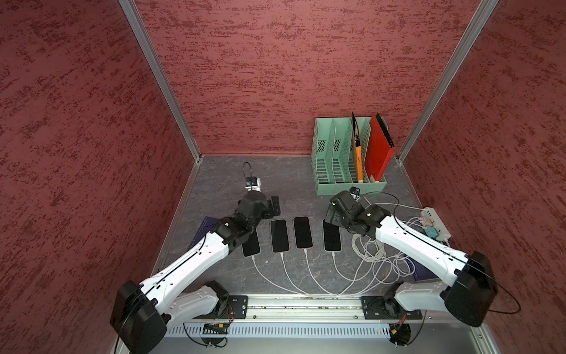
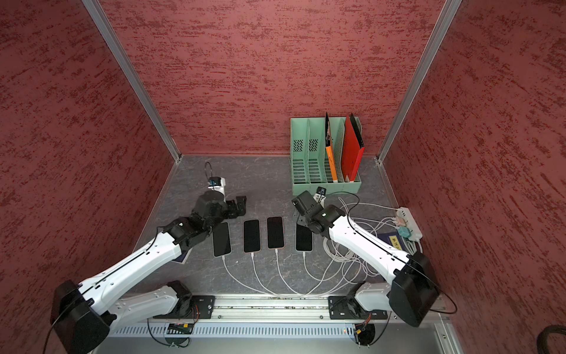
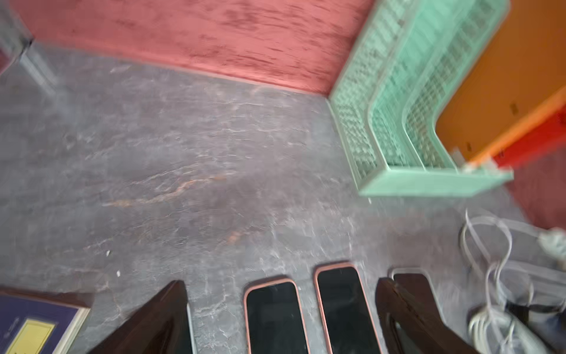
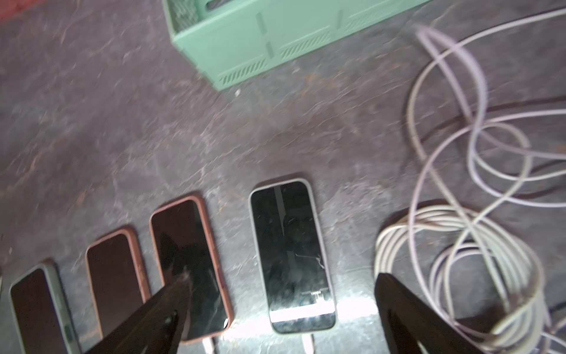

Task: Unplug the charging cable from the phone
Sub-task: Pick up the phone at the center of the board.

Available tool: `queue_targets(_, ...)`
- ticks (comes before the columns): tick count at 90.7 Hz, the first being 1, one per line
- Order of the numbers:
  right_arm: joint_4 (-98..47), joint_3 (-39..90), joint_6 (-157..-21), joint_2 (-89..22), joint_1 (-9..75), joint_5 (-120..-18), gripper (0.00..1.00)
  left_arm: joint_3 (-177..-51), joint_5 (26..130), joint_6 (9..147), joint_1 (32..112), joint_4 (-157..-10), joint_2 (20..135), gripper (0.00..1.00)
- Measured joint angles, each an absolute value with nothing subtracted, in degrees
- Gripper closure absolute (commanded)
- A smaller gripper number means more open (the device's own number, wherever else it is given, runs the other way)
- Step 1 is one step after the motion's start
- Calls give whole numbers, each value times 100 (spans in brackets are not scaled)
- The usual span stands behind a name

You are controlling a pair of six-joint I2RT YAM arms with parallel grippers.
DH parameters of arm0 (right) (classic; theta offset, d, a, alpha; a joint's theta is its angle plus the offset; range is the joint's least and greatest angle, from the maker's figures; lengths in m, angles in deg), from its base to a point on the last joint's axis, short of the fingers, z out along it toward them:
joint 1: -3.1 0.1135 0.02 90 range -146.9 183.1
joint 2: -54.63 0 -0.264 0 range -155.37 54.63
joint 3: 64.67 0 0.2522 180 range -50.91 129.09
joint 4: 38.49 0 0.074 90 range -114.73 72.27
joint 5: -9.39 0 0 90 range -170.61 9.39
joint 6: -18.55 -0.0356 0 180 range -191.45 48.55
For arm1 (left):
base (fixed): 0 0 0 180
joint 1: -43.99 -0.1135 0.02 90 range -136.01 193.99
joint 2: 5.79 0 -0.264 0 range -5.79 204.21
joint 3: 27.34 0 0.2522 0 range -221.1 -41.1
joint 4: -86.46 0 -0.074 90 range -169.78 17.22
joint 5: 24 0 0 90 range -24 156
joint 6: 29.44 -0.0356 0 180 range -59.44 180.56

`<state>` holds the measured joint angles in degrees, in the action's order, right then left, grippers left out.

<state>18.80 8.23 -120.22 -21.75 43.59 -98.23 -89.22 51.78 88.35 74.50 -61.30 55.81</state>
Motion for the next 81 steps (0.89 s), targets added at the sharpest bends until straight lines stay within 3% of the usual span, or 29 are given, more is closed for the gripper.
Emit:
queue_targets(18, 1784, 786, -11852, -2186, 4383, -9423, 2, -8684, 5956, 9286, 7382, -6067, 5400, 0)
queue_targets(45, 1579, 633, -11834, -2653, 4383, -9113, 2, -8227, 5213, 9008, 9095, -6132, 4925, 0)
queue_targets(81, 1537, 565, -11838, -3165, 4379, -8991, 2, -8269, 5097, 9120, 9836, -6482, 5583, 3)
